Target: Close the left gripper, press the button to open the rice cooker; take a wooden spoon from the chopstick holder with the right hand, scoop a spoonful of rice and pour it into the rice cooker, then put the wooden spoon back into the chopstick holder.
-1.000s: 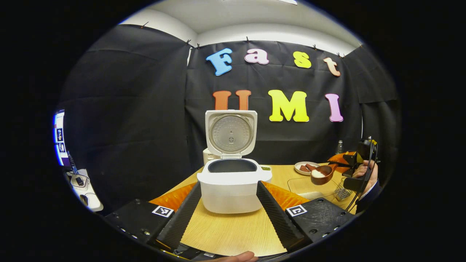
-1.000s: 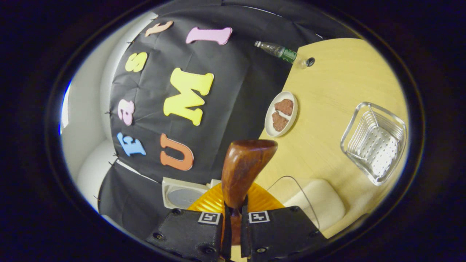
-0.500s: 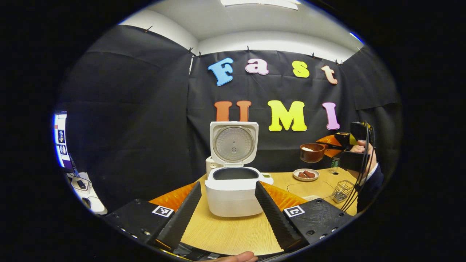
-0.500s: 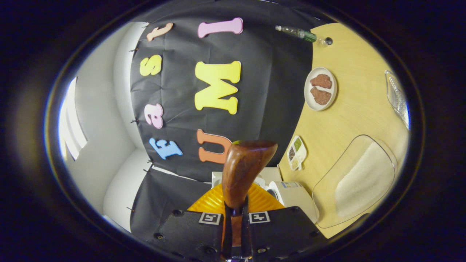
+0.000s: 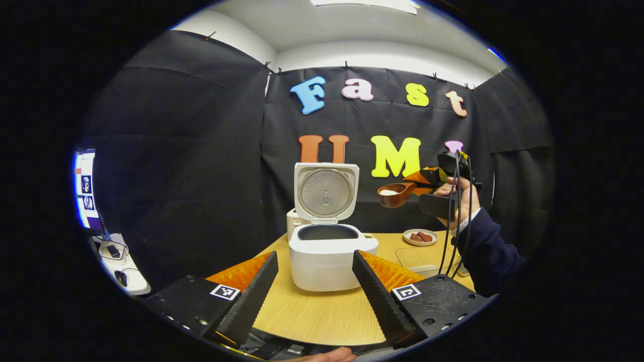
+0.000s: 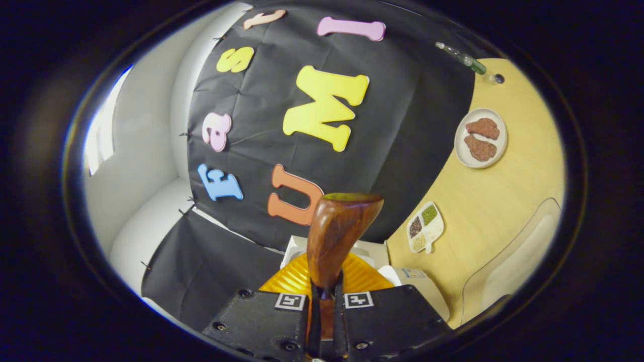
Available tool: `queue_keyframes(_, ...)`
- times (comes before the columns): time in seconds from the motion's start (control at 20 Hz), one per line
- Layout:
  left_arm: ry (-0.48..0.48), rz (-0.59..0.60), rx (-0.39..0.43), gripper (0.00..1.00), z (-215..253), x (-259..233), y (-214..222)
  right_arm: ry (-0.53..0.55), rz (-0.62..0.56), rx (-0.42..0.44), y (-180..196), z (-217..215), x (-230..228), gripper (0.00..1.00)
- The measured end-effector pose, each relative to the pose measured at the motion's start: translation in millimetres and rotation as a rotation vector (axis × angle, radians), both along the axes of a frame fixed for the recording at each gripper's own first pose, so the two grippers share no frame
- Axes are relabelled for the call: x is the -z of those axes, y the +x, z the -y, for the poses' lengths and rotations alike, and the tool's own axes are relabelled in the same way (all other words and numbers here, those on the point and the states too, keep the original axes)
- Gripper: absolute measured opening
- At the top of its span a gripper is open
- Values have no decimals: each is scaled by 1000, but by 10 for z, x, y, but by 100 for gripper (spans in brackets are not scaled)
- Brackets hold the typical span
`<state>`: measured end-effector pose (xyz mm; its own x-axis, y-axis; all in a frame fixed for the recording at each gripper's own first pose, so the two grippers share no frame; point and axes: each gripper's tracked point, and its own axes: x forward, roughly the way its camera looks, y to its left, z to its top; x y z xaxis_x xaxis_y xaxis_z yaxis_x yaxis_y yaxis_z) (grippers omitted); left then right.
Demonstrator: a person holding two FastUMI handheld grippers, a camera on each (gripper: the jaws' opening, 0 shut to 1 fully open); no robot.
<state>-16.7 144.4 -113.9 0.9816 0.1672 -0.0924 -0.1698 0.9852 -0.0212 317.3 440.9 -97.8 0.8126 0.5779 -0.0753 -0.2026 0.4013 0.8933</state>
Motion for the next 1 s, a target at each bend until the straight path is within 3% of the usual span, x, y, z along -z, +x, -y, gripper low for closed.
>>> queue_keyframes(0.25, -21, -23, -26, 95, -109, 114, -26, -217, 46, 13, 362, -538, 305, 11)
queue_keyframes(0.45, -19, -33, -45, 95, -158, 162, -60, -384, 88, -28, 562, -931, 557, 15)
queue_keyframes(0.75, -25, -46, -51, 94, -164, 250, -67, -651, 248, -91, 641, -1300, 728, 15)
queue_keyframes(1.0, -33, -41, -43, 94, -151, 218, -29, -770, 382, -123, 531, -1516, 626, 14)
